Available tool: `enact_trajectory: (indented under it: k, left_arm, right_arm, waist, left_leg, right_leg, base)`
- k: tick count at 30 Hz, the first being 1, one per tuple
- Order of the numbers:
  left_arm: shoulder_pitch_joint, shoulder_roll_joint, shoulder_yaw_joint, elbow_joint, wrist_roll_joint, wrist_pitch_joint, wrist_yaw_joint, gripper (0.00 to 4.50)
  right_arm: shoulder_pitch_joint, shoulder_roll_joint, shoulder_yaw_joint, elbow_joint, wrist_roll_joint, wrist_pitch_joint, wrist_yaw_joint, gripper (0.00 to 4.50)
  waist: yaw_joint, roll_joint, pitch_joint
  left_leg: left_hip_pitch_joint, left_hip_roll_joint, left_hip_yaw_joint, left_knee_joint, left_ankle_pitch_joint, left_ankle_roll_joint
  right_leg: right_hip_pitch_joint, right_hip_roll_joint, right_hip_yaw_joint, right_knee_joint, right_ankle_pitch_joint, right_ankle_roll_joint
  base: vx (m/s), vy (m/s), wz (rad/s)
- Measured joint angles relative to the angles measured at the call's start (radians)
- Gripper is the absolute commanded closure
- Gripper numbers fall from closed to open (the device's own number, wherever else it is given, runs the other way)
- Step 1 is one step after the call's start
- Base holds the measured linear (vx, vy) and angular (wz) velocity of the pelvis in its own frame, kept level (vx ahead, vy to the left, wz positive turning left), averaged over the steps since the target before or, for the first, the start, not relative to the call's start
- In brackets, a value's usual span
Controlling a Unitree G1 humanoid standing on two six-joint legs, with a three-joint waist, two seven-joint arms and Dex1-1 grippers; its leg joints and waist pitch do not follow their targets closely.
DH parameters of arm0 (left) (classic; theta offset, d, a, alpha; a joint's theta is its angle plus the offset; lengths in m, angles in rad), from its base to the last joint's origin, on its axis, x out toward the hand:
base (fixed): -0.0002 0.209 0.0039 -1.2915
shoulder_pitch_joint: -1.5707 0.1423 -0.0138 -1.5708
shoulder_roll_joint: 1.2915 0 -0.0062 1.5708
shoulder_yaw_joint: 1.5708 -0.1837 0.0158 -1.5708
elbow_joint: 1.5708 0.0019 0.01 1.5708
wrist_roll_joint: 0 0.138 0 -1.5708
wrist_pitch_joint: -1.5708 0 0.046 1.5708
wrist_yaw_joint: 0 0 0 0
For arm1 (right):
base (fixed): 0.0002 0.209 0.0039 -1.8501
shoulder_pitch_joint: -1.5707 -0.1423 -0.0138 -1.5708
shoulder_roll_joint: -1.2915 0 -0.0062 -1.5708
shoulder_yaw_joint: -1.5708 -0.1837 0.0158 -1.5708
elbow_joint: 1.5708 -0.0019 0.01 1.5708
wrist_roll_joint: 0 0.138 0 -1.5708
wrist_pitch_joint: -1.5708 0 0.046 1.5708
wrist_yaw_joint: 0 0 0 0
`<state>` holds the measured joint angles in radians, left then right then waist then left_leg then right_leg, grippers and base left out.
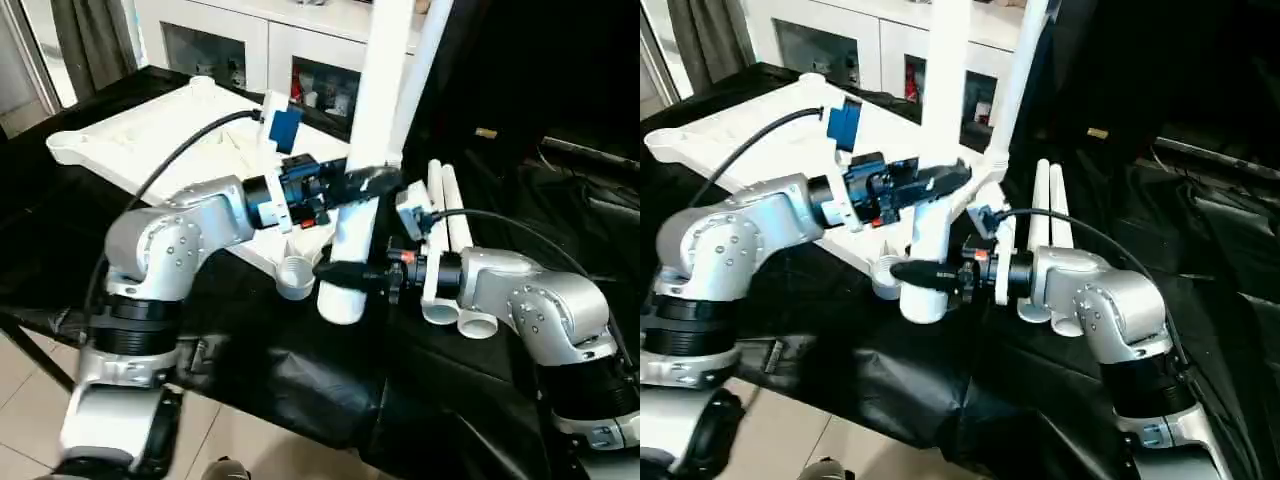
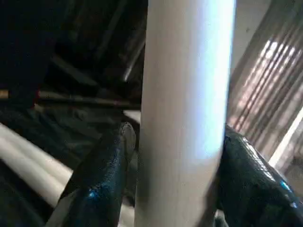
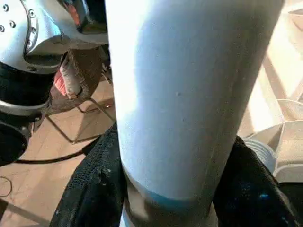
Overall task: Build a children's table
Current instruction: Pick table leg
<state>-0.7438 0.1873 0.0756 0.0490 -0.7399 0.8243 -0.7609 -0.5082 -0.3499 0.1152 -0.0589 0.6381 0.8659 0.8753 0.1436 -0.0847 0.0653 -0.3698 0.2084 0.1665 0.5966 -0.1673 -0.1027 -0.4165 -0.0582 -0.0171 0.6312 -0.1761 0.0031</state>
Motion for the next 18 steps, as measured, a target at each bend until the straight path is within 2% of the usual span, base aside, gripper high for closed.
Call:
enact_trajectory:
  k: [3,7,10,11,12,13,15,16,18]
  left_arm:
    - [0.000,-0.107,0.123,-0.002,-0.061,-0.116,0.075,1.51]
    - [0.002,-0.178,0.235,-0.014,-0.136,-0.171,0.190,1.51]
    - [0.056,-0.175,0.247,-0.087,-0.115,-0.195,0.251,1.51]
    - [0.079,-0.153,0.226,-0.108,-0.075,-0.198,0.267,1.51]
    - [0.107,-0.116,0.186,-0.133,0.000,-0.212,0.289,1.51]
    - [0.163,-0.054,0.115,-0.166,0.130,-0.247,0.321,1.51]
    - [0.231,-0.014,0.054,-0.181,0.250,-0.269,0.356,1.51]
    - [0.324,0.046,-0.013,-0.235,0.372,-0.322,0.408,1.51]
    - [0.450,0.063,-0.046,-0.263,0.475,-0.362,0.462,1.51]
  right_arm:
    - [0.019,0.022,-0.032,-0.015,0.011,-0.004,-0.027,2.57]
    - [0.065,0.040,-0.079,-0.063,0.038,-0.004,-0.072,2.57]
    - [0.108,0.055,-0.128,-0.111,0.044,-0.011,-0.133,2.57]
    - [0.117,0.064,-0.140,-0.123,0.034,-0.025,-0.162,2.57]
    - [0.124,0.075,-0.150,-0.135,0.015,-0.050,-0.199,2.57]
    - [0.133,0.081,-0.148,-0.143,-0.054,-0.124,-0.263,2.57]
    - [0.149,0.073,-0.153,-0.144,-0.141,-0.205,-0.332,2.57]
    - [0.178,0.059,-0.114,-0.161,-0.277,-0.298,-0.429,2.57]
    - [0.240,0.022,-0.100,-0.175,-0.409,-0.361,-0.530,2.57]
  waist:
    - [0.001,0.003,0.000]
    - [0.001,0.004,0.000]
    - [0.000,0.004,-0.001]
    - [0.000,0.005,0.000]
    - [-0.001,0.006,-0.001]
    - [-0.003,0.011,-0.002]
    - [-0.002,0.014,-0.002]
    - [-0.003,0.018,-0.004]
    - [-0.003,0.023,-0.005]
  left_leg:
    - [0.000,0.000,0.000,0.001,0.000,0.000]
    - [0.000,0.000,0.000,0.001,0.000,0.000]
    - [0.001,0.000,-0.001,0.001,0.000,0.000]
    - [0.001,0.000,-0.001,0.001,0.000,0.000]
    - [0.001,0.001,-0.001,0.000,0.000,0.000]
    - [0.002,0.001,-0.001,0.000,0.000,0.000]
    - [0.001,0.000,-0.001,0.000,0.000,0.000]
    - [0.001,0.001,-0.002,-0.001,0.000,0.000]
    - [0.001,0.000,-0.002,-0.001,0.000,0.000]
  right_leg:
    - [0.001,0.000,0.000,0.000,0.000,0.000]
    - [0.001,0.000,0.000,0.000,0.000,0.000]
    - [0.001,0.000,0.000,-0.001,0.000,0.000]
    - [0.001,0.000,-0.001,0.000,0.000,0.000]
    - [0.001,0.000,-0.001,0.000,-0.001,0.001]
    - [0.002,0.000,-0.001,-0.001,-0.003,0.005]
    - [0.001,0.000,0.000,-0.001,-0.003,0.008]
    - [0.002,0.000,-0.001,-0.003,-0.003,0.009]
    - [0.003,-0.001,0.000,-0.004,-0.004,0.011]
  base:
    - [0.000,0.000,0.00]
    - [0.000,0.000,0.00]
    - [0.000,0.000,0.00]
    - [0.000,0.000,0.00]
    - [0.000,0.000,0.00]
    - [0.000,0.000,0.00]
    - [0.000,0.000,0.00]
    - [0.000,0.000,0.00]
    - [0.000,0.000,0.00]
